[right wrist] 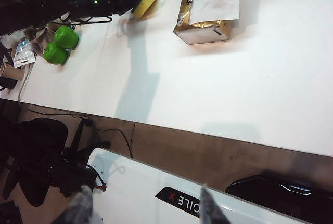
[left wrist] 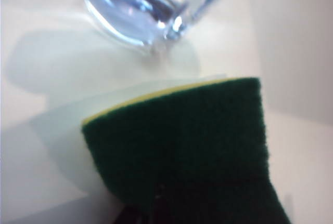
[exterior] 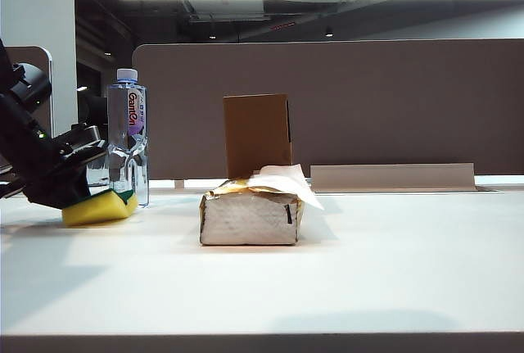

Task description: Move the sponge from right to left to wipe the table, avoiding obstacles on the table, and finally reaching the bottle of mineral water.

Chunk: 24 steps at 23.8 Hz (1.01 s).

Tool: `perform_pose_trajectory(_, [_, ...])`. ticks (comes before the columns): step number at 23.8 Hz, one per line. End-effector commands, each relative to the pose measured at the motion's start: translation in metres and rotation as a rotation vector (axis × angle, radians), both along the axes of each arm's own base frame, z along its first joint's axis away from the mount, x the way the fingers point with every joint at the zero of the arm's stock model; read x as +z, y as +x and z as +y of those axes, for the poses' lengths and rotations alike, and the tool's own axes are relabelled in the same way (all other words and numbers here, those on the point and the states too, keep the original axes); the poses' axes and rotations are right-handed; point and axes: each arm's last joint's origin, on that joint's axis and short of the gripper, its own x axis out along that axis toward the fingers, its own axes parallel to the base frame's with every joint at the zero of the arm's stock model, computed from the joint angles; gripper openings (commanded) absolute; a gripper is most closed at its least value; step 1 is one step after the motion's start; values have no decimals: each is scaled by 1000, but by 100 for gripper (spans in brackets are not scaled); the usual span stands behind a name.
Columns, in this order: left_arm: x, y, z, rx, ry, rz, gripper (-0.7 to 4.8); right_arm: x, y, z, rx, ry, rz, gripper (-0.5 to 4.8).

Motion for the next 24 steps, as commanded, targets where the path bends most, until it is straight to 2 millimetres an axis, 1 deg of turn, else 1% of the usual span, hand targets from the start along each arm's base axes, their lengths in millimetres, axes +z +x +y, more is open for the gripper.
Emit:
perform_pose_trajectory(1, [-20,-4,5,69,95,97,-6,2,0,0,-1,4,-11,264])
perform_pose_trajectory(6, [-20,-5,5,68,95,107,-4,2,0,0,-2,5,-10,263])
perform_pose_trajectory(7, [-20,-5,5,67,94,108,22,2,0,0,-2,5,-10,263])
perform_pose_trajectory(8, [-20,-5,5,65,91,108,79,2,0,0,-2,5,-10,264])
perform_pose_trajectory(9, [-20,-5,5,66,91,109,105,2,0,0,-2,5,-10,263])
perform_pose_trajectory(11, [-20,-6,5,65,91,113,122,2,0,0,-2,5,-10,264])
perform_pose_trajectory(13, [-20,-6,5,65,91,120,124,2,0,0,-2,5,-10,264])
perform_pose_trajectory(14, [-20,-7,5,65,90,125,137,2,0,0,-2,5,-10,264])
perform_pose_trajectory(15, [-20,-7,5,64,90,126,158,2,0,0,-2,5,-10,264])
perform_pose_trajectory(16, [-19,-7,4,55,76,125,213,2,0,0,-2,5,-10,264])
perform_pose_trajectory(19, [-18,-8,4,52,77,125,251,2,0,0,-2,5,-10,264])
perform_pose_trajectory(21, [-15,-9,4,52,77,126,252,2,0,0,-2,5,-10,263])
perform_pose_trajectory(22, [-13,-9,4,52,78,125,264,2,0,0,-2,5,-10,263])
perform_pose_trajectory(23, [-10,-10,5,50,80,120,309,2,0,0,-2,5,-10,264])
perform_pose_trajectory(24, [-9,-10,5,49,81,115,334,2,0,0,-2,5,-10,264])
